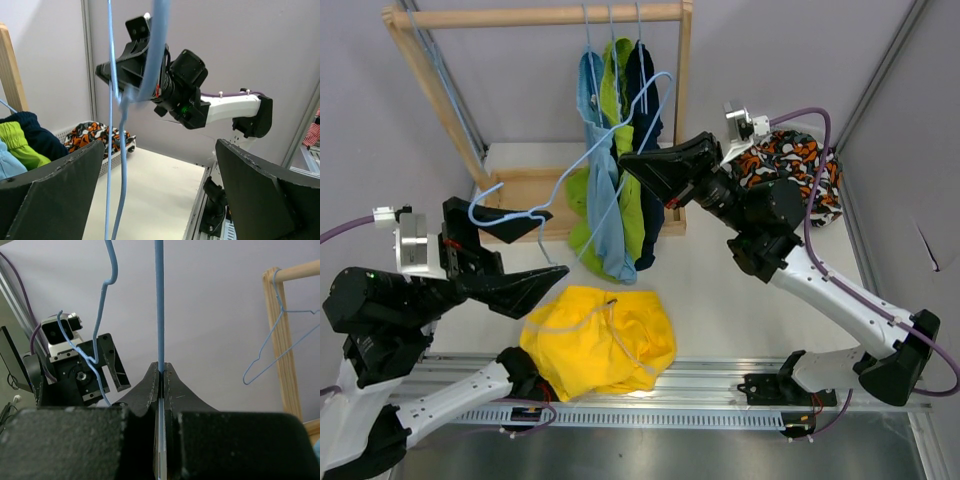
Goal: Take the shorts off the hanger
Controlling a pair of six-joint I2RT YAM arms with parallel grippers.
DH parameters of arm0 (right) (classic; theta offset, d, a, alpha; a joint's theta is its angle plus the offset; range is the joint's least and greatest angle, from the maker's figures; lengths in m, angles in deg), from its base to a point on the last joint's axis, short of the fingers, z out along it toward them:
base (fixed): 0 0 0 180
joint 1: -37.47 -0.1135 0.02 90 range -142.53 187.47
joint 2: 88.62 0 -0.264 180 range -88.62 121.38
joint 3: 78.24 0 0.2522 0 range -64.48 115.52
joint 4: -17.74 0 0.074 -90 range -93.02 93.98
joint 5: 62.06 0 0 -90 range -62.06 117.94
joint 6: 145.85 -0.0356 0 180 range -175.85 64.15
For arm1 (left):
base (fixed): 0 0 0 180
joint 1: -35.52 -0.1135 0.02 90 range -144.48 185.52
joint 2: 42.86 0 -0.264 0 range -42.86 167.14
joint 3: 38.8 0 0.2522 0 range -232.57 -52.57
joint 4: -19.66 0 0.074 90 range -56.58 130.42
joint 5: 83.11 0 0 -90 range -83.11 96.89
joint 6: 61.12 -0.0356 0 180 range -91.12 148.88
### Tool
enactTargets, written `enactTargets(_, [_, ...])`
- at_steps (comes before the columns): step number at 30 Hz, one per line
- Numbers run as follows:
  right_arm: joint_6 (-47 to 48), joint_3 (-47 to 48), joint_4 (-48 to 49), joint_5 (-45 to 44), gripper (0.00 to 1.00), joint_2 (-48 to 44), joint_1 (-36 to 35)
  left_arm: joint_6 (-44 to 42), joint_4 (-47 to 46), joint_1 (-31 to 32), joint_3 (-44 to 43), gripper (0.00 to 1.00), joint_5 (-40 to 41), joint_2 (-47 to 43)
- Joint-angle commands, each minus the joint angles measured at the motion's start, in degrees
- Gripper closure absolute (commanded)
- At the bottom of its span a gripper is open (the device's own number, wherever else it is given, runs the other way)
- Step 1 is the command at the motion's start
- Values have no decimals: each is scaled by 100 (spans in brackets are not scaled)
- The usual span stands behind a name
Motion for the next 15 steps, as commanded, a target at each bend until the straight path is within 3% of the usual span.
enactTargets(1, [22,-22,360,-138,100,-269,47,19,-361,29,56,1,21,-54])
enactTargets(4, [-5,-83,395,-164,100,-331,65,45,-291,29,30,13,-23,60])
enactTargets(8, [-22,-136,387,-164,100,-375,74,37,-317,29,100,14,-102,184])
enactTargets(12, [-49,-233,386,-182,100,-454,126,-33,-405,29,206,43,125,245])
enactTargets(14, [-110,-294,421,-182,100,-506,135,-69,-449,29,215,52,152,350])
enactTargets(15, [-128,-312,430,-182,100,-524,144,-86,-484,29,241,62,161,394])
